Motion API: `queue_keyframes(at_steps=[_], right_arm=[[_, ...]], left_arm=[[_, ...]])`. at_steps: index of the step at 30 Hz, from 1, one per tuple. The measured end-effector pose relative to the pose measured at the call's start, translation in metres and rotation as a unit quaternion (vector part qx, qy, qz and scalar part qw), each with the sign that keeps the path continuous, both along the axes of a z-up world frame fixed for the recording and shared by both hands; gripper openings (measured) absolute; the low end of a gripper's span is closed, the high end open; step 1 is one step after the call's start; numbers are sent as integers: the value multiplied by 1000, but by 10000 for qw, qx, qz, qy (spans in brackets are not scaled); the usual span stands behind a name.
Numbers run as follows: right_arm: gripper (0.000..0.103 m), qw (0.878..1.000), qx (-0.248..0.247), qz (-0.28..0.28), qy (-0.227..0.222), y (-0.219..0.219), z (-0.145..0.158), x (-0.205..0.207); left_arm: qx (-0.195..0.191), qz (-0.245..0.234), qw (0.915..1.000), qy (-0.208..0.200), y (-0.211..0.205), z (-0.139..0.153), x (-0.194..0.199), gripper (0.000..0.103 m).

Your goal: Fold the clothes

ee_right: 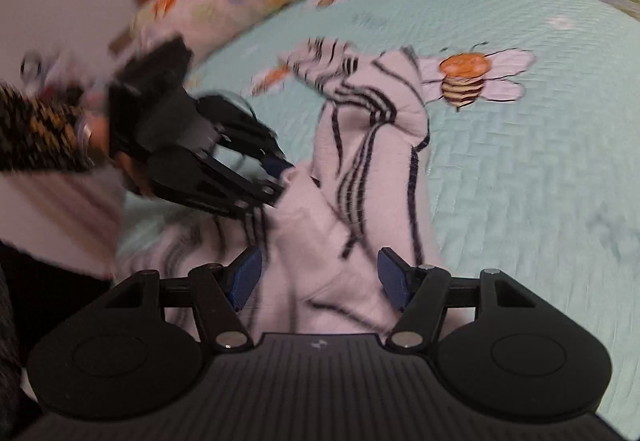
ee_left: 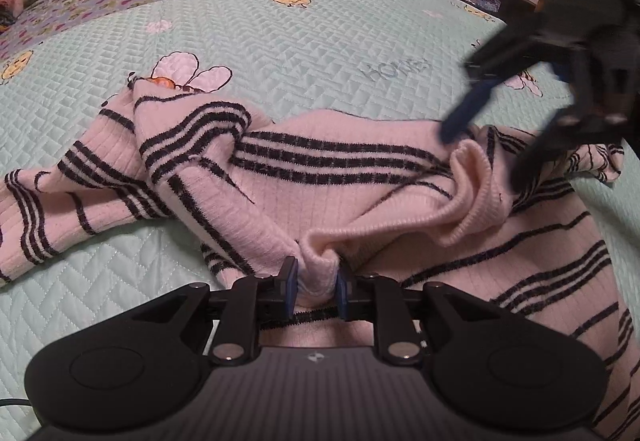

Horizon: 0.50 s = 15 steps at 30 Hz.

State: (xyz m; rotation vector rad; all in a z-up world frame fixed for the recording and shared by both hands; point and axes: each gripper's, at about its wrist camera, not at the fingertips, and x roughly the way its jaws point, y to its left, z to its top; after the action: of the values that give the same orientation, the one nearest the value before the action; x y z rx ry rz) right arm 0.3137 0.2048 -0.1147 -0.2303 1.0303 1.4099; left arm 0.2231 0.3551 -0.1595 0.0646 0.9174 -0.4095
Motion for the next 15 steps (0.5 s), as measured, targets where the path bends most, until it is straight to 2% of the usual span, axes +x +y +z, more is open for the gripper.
queue_keyframes(at_steps=[2, 3, 6, 8, 10, 11, 13, 14, 15], right_arm=[[66, 9992, -136, 374, 92, 14, -9, 10], [66, 9977, -270, 560, 275, 18, -15, 15], [65, 9898, -830, 1012, 556, 20, -28, 14], [65, 9868, -1132, 1083, 420, 11, -29, 9], [65, 9872, -1162, 996, 459, -2, -24, 8], [62, 9877, -1196, 932, 385, -4, -22, 4], [34, 9889, -1277, 751, 77, -5, -18, -6], [16, 9891, -1322, 631, -159, -4, -16, -13], [16, 9905, -1257, 472, -308, -3, -14, -17]], left_arm=[[5, 0, 10000, 5, 0, 0, 0, 21], [7, -9, 10000, 2, 1, 0, 0, 21], [-1, -35, 10000, -9, 2, 0, 0, 21], [-1, -45, 10000, -28, 2, -1, 0, 21], [4, -45, 10000, -48, 1, -1, -1, 22], [11, -34, 10000, -60, 1, 0, -1, 22], [38, 5, 9999, -94, -1, 1, -1, 22], [28, 43, 9999, -131, -1, 3, -2, 21], [16, 82, 9998, -169, -1, 6, -2, 21]])
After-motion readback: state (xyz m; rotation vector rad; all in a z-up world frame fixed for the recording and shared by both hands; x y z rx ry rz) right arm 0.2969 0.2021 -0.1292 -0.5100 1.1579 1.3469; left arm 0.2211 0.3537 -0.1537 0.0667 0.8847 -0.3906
